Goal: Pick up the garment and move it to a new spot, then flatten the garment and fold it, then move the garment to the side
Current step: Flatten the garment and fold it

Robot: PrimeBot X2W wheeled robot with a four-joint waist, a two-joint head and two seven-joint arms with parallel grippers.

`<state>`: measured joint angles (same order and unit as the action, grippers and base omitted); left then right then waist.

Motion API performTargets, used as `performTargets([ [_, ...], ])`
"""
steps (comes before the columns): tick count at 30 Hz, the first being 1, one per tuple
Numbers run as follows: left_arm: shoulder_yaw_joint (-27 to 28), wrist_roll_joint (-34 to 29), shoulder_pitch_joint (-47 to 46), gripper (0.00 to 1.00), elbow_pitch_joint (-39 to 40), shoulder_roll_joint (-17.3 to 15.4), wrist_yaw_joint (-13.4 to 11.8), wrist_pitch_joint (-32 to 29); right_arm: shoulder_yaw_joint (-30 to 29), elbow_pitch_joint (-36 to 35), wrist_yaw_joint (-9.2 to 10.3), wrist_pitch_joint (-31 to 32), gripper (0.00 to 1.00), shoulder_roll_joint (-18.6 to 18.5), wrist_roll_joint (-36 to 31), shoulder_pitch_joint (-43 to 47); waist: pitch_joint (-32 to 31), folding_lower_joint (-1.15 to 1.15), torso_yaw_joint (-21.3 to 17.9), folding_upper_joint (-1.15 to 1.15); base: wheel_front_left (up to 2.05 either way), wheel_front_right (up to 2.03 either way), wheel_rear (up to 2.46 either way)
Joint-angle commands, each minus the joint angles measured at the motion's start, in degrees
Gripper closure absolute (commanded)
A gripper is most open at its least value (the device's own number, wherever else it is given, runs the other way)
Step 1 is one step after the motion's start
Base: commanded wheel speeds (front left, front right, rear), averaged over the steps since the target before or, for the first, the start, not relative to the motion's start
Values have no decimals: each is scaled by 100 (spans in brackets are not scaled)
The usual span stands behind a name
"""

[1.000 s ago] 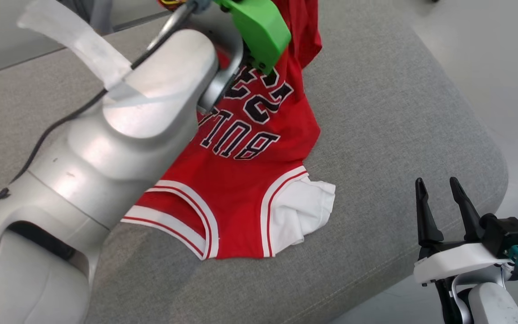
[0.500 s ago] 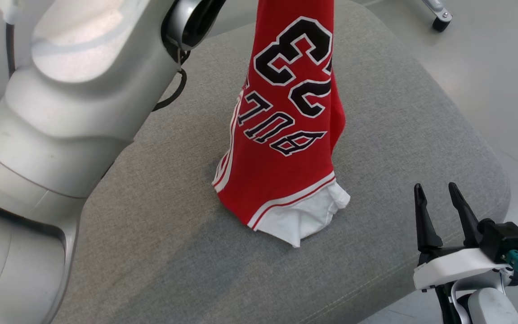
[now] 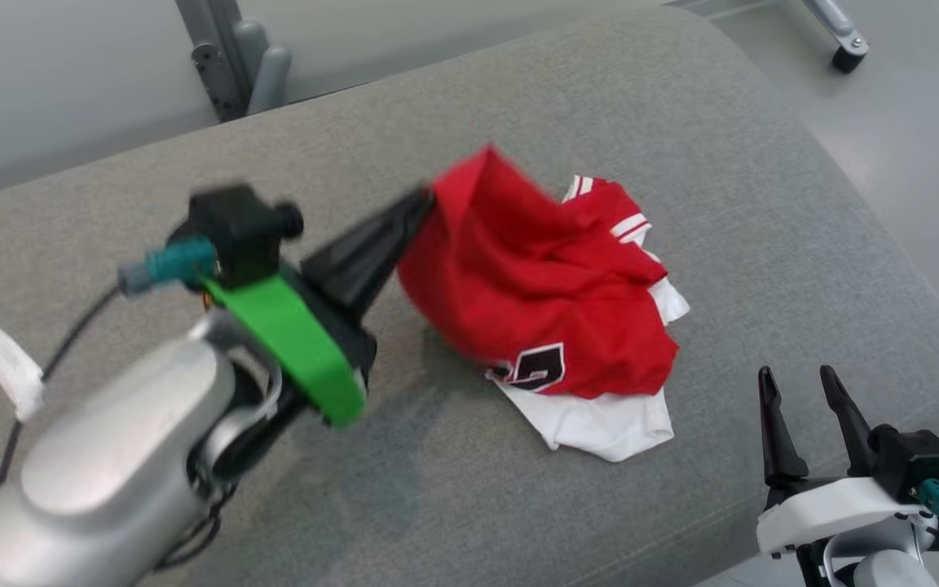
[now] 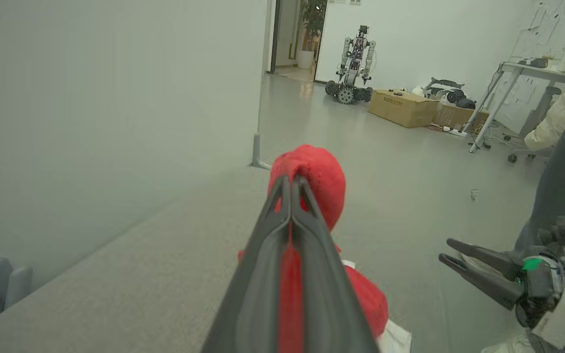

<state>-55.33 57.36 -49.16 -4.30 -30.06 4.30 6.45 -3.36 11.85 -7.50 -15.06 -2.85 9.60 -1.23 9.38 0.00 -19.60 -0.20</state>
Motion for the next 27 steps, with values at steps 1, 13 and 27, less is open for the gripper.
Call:
performTargets([
  [1, -174, -61, 348, 100, 132, -232, 38, -15, -10, 30, 2, -18, 0, -10, -76, 77, 59, 0, 288, 20, 0, 0, 0],
  [13, -1725, -1706, 1431, 100, -590, -485, 318, 749, 66, 103, 2, -18, 0, -14, -303, -8, 27, 0, 1106, 20, 0, 0, 0],
  [27, -1390, -1519, 1300, 100, -1635, -680, 319, 874, 131, 123, 2, -18, 0, -14, -292, 137, -119, 0, 1233, 20, 0, 0, 0],
])
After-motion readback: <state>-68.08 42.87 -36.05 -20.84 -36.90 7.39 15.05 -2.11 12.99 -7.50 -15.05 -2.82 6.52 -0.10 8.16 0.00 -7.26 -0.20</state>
